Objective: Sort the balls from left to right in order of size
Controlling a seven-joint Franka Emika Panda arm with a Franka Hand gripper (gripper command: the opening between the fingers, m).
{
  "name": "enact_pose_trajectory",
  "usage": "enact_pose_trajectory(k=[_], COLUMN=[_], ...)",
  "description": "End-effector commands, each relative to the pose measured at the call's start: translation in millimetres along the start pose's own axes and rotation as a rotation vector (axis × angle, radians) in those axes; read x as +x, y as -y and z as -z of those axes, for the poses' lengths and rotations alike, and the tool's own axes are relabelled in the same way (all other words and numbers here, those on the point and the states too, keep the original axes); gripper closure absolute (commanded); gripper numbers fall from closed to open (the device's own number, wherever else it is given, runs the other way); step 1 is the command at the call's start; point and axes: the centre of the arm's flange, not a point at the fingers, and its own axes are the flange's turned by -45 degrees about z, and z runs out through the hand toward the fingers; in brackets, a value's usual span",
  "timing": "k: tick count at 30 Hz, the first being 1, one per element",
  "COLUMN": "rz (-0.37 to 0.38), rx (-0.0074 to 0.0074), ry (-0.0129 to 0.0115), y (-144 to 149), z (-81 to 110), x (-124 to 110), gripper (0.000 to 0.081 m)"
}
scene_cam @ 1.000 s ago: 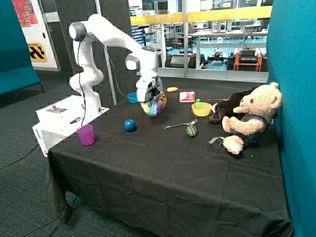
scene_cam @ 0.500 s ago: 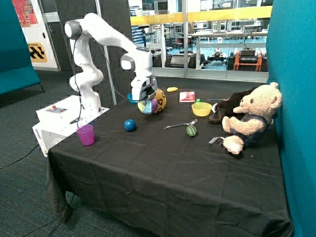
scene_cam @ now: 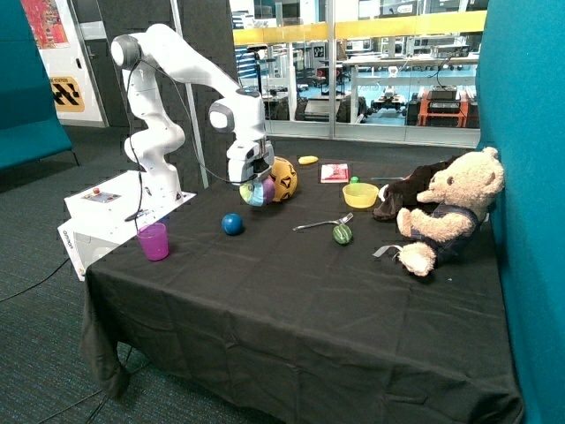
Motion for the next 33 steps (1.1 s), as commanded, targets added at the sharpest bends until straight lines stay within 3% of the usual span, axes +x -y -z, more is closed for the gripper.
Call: enact_pose_trajectory(k=[1,8,33], rz=[-0.011,-0.015,-0.009], rx=[0.0005,0.0005,0.0005], ry=[-0.0006,-0.0006,-0.0006], y=[-6.4,-13.2,-23.2], z=[-7.0,-13.2,-26.4], x=[-14.8,-26.6,-27.5], gripper=[0.0808,0.0808,0.0808])
